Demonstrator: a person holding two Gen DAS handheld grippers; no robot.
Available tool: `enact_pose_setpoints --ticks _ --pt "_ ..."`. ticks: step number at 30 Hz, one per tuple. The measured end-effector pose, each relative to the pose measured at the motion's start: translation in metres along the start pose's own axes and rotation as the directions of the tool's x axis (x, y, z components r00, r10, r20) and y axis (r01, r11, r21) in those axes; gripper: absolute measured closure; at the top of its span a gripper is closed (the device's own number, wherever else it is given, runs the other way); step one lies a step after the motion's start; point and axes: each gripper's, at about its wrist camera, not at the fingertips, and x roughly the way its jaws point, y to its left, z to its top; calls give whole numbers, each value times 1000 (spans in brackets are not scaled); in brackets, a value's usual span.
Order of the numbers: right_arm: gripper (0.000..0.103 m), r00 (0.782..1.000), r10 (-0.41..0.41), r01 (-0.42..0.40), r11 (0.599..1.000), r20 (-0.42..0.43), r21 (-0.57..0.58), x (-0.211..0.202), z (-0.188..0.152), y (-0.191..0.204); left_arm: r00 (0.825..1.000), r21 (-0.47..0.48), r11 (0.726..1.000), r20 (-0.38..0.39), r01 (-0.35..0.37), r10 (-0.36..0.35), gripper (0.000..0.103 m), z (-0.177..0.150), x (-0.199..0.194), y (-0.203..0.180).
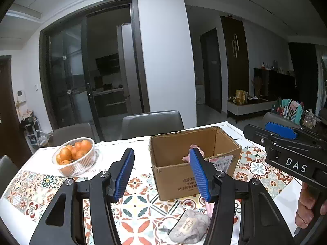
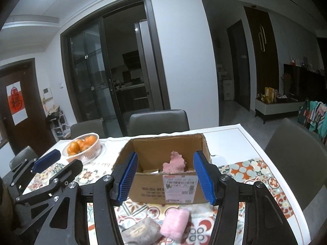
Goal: Organize soft objects
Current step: 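Move both tools back toward the grey slipper and pink sock, then lower both tools toward the grey slipper and the white cloth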
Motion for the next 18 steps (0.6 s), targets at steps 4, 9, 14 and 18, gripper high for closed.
enact_pose_setpoints --ticks 4,9,14,18 --pt "45 1000 -2 2 1000 -1 -2 -12 -8 5 1000 -3 1000 5 -7 7 47 -8 -16 3" --pt "45 1000 -13 13 1000 -4 -8 -26 -21 12 1000 -12 1000 -12 -4 4 46 -23 -30 5" --pt "44 999 -34 34 999 -10 -13 -38 -37 19 999 -29 1000 -40 5 -6 46 -39 -36 7" --pt "42 998 -51 50 999 -22 -15 -44 -50 22 998 -21 1000 -51 21 -22 46 -52 -41 7"
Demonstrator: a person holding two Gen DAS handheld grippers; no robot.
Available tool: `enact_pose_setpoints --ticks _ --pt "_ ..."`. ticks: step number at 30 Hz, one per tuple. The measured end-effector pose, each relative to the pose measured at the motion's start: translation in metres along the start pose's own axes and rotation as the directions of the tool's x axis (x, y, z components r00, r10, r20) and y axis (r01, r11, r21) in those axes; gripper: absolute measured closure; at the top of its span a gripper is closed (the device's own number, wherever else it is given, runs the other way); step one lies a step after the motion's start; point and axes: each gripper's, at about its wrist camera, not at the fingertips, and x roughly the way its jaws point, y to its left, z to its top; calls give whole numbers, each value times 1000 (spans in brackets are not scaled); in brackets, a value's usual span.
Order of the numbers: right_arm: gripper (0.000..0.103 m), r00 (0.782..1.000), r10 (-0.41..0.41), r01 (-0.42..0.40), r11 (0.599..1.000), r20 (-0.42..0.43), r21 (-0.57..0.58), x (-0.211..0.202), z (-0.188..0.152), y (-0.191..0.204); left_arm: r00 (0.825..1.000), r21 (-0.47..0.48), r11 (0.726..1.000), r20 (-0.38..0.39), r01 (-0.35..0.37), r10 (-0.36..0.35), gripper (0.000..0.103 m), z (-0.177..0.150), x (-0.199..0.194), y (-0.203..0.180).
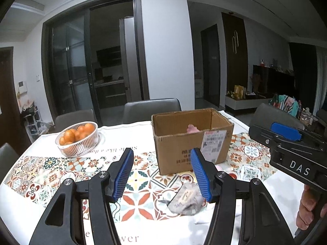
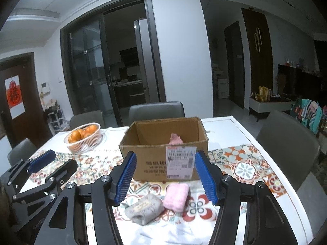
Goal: Organize soft objects
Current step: 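Lower both tools toward the grey slipper and the white cloth, then grasp the grey slipper with the left tool while the right tool grasps the white cloth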
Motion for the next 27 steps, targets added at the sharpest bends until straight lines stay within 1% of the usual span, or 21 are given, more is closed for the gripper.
enact_pose_setpoints --ticks 10,15,19,22,27 --pt "41 997 -29 31 999 -68 33 -4 -39 -5 996 8 999 -70 53 -53 46 -34 -1 -4" --pt "40 990 -36 45 997 -135 67 3 -61 -8 990 20 997 -117 79 -76 46 -52 6 -4" --pt "40 979 -45 59 996 -200 68 12 -80 -7 985 39 995 -148 96 -89 46 -64 11 -5" --pt "40 966 -43 61 996 -255 63 20 -95 -6 979 57 991 -177 118 -106 46 -74 17 -7" --pt "40 946 -56 83 994 -319 69 34 -114 -6 966 89 984 -224 154 -131 46 -89 34 -7"
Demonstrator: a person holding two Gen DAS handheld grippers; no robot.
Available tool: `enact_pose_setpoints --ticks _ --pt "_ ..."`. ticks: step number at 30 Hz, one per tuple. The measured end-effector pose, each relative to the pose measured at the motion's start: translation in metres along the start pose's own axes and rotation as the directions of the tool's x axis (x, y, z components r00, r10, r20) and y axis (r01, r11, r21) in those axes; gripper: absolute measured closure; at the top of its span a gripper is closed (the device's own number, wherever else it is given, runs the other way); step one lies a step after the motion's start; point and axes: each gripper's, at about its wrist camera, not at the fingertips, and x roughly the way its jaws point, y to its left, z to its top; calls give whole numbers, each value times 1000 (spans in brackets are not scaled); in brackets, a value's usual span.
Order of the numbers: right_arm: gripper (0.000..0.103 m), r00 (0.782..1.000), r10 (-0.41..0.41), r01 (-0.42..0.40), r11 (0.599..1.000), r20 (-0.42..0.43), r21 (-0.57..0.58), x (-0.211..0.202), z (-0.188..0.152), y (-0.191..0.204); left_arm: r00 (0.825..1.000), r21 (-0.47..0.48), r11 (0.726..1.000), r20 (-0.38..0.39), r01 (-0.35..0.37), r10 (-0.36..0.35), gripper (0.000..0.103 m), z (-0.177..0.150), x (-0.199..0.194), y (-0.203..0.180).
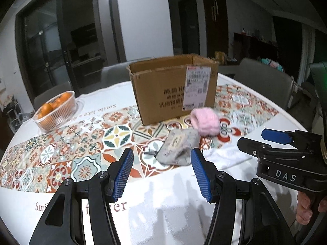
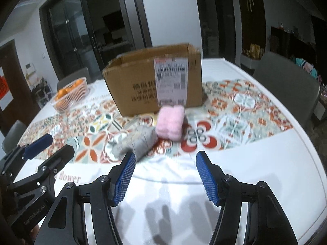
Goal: Organize soft objects
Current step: 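Grasp the grey slipper with the left tool while the right tool grasps the white cloth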
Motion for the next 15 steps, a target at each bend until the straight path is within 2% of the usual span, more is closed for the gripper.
enact_pose_setpoints --ticks 15 --pt "40 992 -63 68 997 -109 45 52 -18 -9 993 88 992 -84 87 -79 46 -10 67 -1"
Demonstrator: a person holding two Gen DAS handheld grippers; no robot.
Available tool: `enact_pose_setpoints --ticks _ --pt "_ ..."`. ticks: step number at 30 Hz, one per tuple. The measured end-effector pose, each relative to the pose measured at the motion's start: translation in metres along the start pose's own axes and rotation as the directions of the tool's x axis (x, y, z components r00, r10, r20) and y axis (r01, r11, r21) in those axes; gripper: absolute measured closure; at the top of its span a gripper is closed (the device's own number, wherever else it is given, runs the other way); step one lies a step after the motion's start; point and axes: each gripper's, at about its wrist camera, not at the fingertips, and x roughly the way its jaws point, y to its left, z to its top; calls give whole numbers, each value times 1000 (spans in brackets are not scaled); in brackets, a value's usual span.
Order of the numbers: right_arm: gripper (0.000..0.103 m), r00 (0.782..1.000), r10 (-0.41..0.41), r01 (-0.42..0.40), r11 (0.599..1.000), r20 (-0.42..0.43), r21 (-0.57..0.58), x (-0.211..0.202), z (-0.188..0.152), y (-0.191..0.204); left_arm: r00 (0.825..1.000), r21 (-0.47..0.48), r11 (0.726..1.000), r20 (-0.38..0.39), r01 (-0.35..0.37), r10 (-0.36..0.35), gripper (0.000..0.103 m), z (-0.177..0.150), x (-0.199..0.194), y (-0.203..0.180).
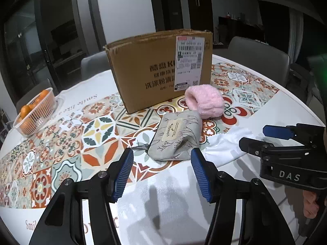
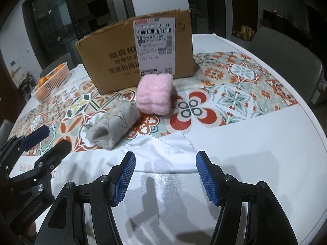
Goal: Organize soft objects
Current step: 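Grasp the grey slipper with the left tool while the right tool grasps the white cloth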
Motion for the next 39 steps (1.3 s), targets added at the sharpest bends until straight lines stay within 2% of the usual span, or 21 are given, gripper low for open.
enact_pose_setpoints --ticks 5,7,17,23,26,29,31,33,39 --pt "40 1000 -1 1 1000 -15 4 9 -1 2 999 -5 999 -24 42 -42 45 1 18 3" --pt "40 1000 -2 2 1000 -20 3 13 0 3 998 -4 999 -38 52 -52 41 2 27 3" --pt "40 998 -1 1 1000 -61 8 30 1 6 994 -2 998 -92 65 -64 40 3 60 5" --pt "40 999 -6 5 1000 -50 -11 33 3 10 990 -23 996 -108 86 -88 39 6 70 6" --pt "40 999 -21 19 999 -49 -34 35 3 13 989 -36 995 -114 92 -96 39 8 73 7" --pt "40 998 -42 39 997 -47 -63 35 2 16 988 -48 994 -115 102 -107 45 8 73 7" --pt "46 997 -63 59 995 -44 -81 35 1 18 988 -47 994 -113 102 -107 51 8 72 6" --pt "56 997 -72 69 994 -38 -84 34 1 16 987 -60 991 -108 117 -123 67 7 71 6" --pt "87 998 -51 48 996 -38 -80 33 4 8 989 -88 990 -93 111 -119 78 6 64 1"
